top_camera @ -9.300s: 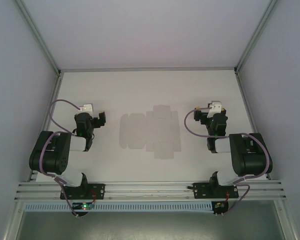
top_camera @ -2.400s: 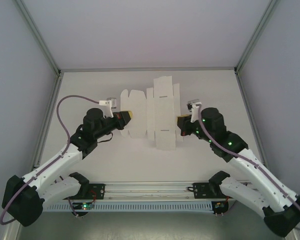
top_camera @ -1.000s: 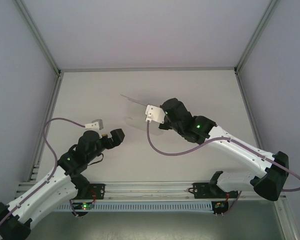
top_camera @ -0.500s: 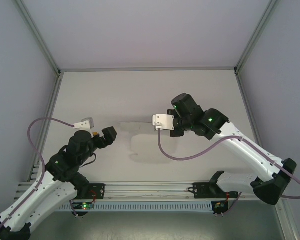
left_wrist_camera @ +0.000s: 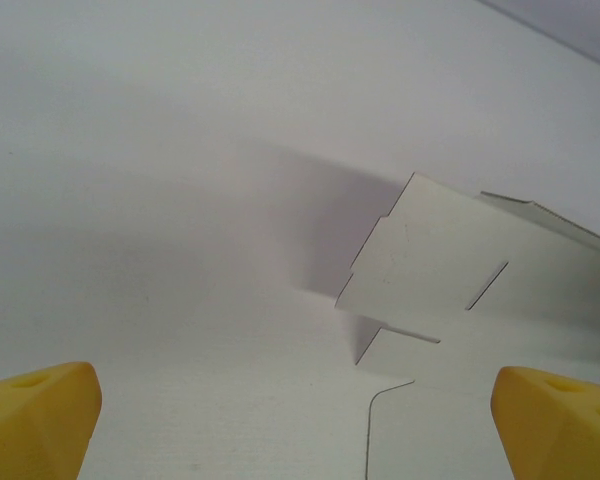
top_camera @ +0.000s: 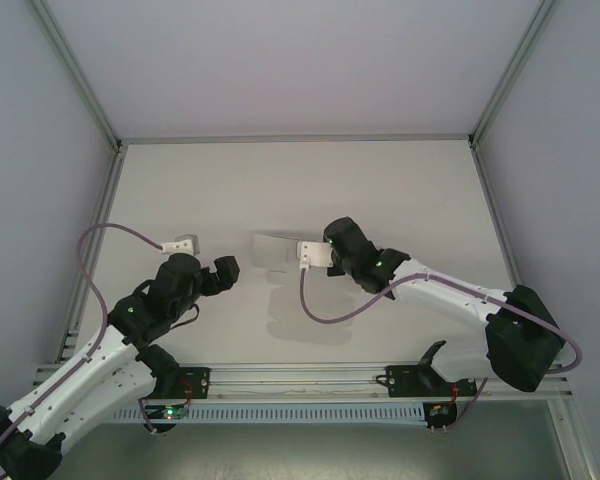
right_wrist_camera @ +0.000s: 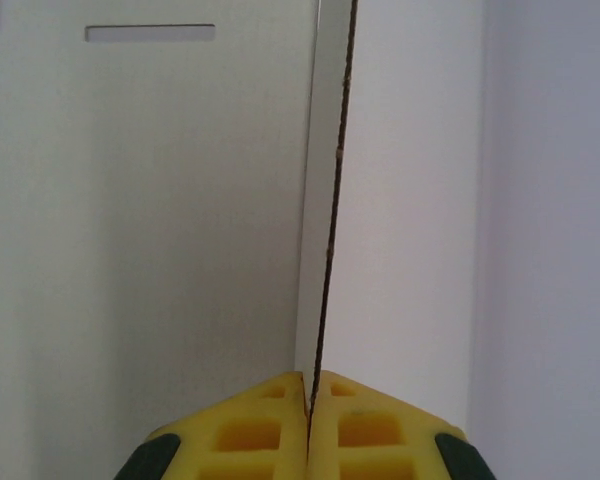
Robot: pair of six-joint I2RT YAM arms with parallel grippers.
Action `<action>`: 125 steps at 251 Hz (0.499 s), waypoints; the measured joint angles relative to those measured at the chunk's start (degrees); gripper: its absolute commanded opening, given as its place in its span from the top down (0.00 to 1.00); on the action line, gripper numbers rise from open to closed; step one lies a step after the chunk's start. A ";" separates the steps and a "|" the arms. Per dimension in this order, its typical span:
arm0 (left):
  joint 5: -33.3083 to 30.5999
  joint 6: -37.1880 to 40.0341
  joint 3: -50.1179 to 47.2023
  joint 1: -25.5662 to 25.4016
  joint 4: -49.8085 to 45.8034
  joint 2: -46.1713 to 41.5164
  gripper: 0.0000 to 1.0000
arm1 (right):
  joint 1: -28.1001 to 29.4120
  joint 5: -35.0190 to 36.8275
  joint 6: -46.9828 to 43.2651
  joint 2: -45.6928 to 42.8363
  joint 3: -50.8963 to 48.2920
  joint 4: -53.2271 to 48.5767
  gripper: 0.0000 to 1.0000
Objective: Assemble paper box
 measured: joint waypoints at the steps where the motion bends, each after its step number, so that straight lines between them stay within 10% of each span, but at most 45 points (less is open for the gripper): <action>1: 0.00 0.02 0.00 0.00 0.02 0.09 0.00 | 0.04 0.17 -0.17 0.00 -0.17 0.37 1.00; 59: 1.70 3.06 0.74 0.00 4.13 5.31 0.00 | 3.54 7.28 -6.51 0.35 -7.08 17.51 1.00; 125: 10.82 24.00 10.51 0.00 8.74 18.25 0.05 | 3.69 5.90 -4.68 -0.46 -6.36 15.54 1.00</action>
